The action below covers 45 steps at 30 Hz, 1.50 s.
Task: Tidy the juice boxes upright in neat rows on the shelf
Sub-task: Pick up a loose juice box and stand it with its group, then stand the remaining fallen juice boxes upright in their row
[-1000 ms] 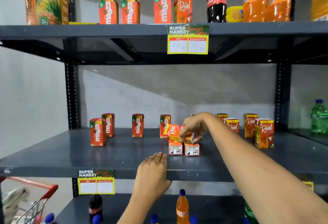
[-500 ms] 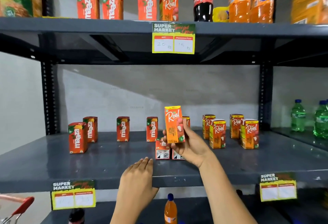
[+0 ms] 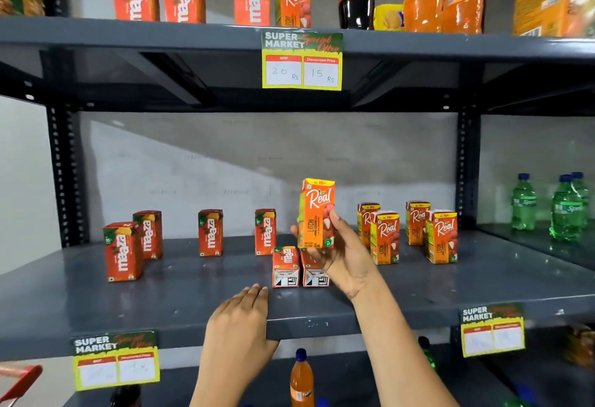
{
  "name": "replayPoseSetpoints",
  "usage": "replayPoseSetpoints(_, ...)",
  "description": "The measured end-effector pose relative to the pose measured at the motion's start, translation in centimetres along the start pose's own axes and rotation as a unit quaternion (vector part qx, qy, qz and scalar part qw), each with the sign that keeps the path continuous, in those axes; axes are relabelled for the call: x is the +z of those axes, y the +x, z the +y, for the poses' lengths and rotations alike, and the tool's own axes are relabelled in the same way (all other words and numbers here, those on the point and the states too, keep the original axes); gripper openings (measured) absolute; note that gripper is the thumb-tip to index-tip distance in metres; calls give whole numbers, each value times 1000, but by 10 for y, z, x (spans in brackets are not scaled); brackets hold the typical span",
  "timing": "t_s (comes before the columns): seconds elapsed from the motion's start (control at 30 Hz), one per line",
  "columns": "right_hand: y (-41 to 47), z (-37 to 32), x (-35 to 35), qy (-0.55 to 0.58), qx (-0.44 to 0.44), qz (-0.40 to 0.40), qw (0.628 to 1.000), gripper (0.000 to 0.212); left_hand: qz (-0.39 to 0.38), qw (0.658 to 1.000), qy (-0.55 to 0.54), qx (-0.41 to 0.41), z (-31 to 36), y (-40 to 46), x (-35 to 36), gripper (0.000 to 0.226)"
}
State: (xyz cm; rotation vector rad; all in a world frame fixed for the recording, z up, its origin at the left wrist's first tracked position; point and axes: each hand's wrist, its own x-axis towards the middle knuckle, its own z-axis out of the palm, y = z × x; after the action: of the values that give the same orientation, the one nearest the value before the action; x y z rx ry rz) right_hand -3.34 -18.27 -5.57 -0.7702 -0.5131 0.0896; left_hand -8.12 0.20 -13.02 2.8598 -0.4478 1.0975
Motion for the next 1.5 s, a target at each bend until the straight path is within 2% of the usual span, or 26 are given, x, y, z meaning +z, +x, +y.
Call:
replayPoseSetpoints(0.13, 1, -19, -11, -50, -66, 65, 994, 32, -12, 1000, -5, -1, -1, 0, -1, 70)
replayPoseSetpoints(0.27, 1, -48, -25, -282, -73, 171, 941, 14, -20, 1000, -4, -15, 0, -2, -2, 68)
replayPoseSetpoints(0.4, 11, -56, -45, -423, 50, 186, 885, 26, -27, 999, 0, -22, 1, -2, -3, 68)
replayPoseSetpoints(0.5, 17, -48, -52, -463, 128, 184, 857, 43, -32, 999, 8, -23, 2, -3, -4, 67)
replayPoseSetpoints(0.63, 18, -45, -51, -477, 143, 197, 845, 49, -22, 1000, 9, -18, 1, -2, -4, 68)
replayPoseSetpoints(0.67, 15, -44, -50, -512, 131, 210, 822, 49, -21, 1000, 9, -17, 1, -3, -4, 68)
replayPoseSetpoints(0.7, 12, -42, -48, -579, 113, 234, 773, 50, -21, 1000, 7, -16, 1, -3, -3, 67)
replayPoseSetpoints(0.77, 1, -34, -42, -724, 49, 292, 624, 41, -21, 1000, 4, -15, 0, -3, -2, 66)
replayPoseSetpoints(0.8, -6, -25, -34, -762, 21, 297, 575, 37, -19, 1000, 3, -16, 0, -4, -2, 66)
replayPoseSetpoints(0.83, -12, -16, -24, -780, 15, 286, 556, 41, -17, 1000, 1, -17, -1, -4, -2, 66)
replayPoseSetpoints(0.97, -11, 15, 7, -790, 113, 229, 557, 55, -12, 1000, -7, -13, 0, -4, -2, 63)
replayPoseSetpoints(1.1, 6, 17, 18, -785, 155, 218, 558, 48, -11, 1000, -13, -9, 1, -3, -1, 64)
replayPoseSetpoints(1.13, 11, 16, 19, -774, 169, 214, 572, 46, -11, 1000, -13, -8, 1, -2, -2, 64)
replayPoseSetpoints(1.23, 23, 10, 22, -673, 217, 209, 675, 44, -10, 1000, -11, -7, 0, -2, -2, 64)
replayPoseSetpoints(1.27, 25, 10, 23, -652, 229, 203, 694, 42, -10, 1000, -11, -7, 0, -2, -2, 63)
replayPoseSetpoints(1.3, 27, 12, 24, -665, 234, 193, 683, 39, -10, 1000, -11, -7, 0, -3, -2, 63)
replayPoseSetpoints(1.4, 26, 25, 26, -778, 200, 178, 568, 34, -10, 1000, -13, -7, -1, -3, -2, 61)
replayPoseSetpoints(1.43, 25, 28, 25, -786, 179, 189, 561, 36, -11, 1000, -15, -7, -1, -3, -2, 61)
replayPoseSetpoints(1.47, 23, 30, 22, -770, 160, 208, 582, 39, -11, 1000, -17, -7, 0, -3, -2, 60)
replayPoseSetpoints(1.5, 21, 30, 18, -729, 143, 235, 627, 43, -11, 1000, -18, -8, 0, -2, -3, 60)
